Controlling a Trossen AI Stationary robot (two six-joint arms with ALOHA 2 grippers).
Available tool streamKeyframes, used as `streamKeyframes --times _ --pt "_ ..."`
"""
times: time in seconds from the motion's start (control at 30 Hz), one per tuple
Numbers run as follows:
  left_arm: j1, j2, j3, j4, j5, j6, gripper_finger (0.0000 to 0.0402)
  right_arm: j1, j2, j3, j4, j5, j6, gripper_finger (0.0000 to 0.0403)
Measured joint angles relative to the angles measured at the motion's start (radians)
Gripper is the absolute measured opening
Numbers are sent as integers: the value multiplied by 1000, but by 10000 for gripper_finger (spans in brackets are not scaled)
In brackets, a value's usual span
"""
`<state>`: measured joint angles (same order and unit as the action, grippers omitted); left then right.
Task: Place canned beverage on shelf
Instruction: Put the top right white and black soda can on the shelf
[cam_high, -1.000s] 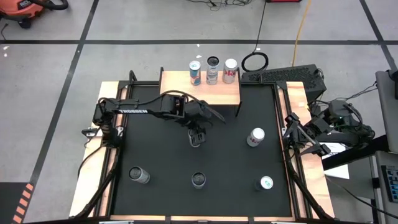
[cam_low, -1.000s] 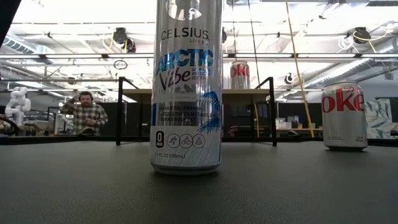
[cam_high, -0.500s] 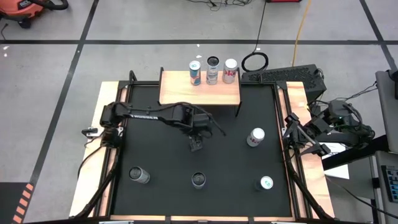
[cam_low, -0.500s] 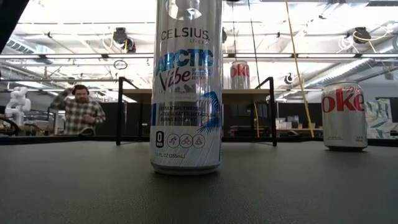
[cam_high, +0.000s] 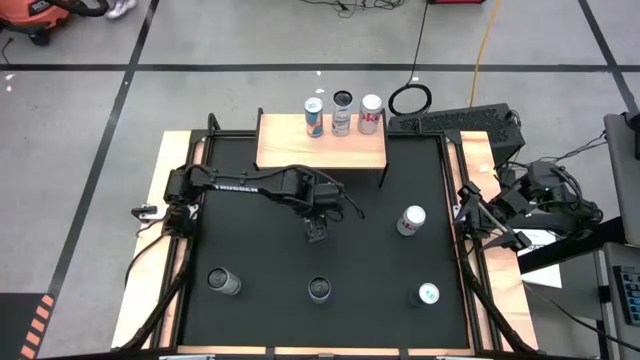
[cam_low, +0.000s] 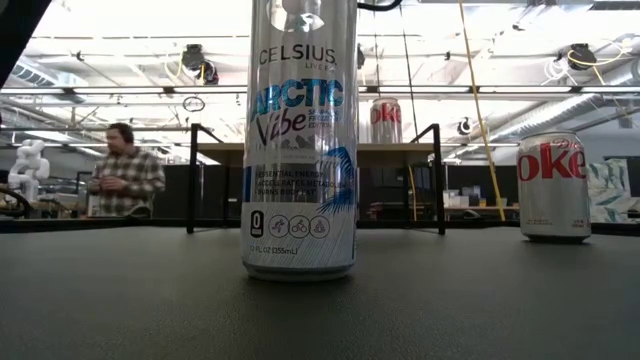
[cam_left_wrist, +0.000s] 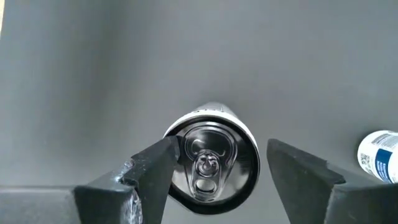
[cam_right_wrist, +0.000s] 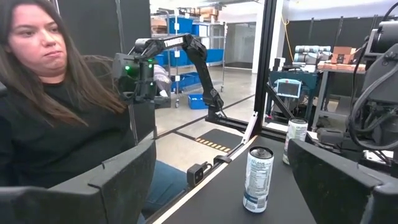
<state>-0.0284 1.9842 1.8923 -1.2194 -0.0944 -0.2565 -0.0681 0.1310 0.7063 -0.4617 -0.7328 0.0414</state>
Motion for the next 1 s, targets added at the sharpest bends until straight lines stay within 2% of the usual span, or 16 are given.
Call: streamKeyframes --times 0.57,1.0 --pt "-1 -54 -6 -5 26 -27 251 0 0 0 0 0 0 345" --pt "24 -55 -5 -39 -22 -18 251 0 0 0 0 0 0 345"
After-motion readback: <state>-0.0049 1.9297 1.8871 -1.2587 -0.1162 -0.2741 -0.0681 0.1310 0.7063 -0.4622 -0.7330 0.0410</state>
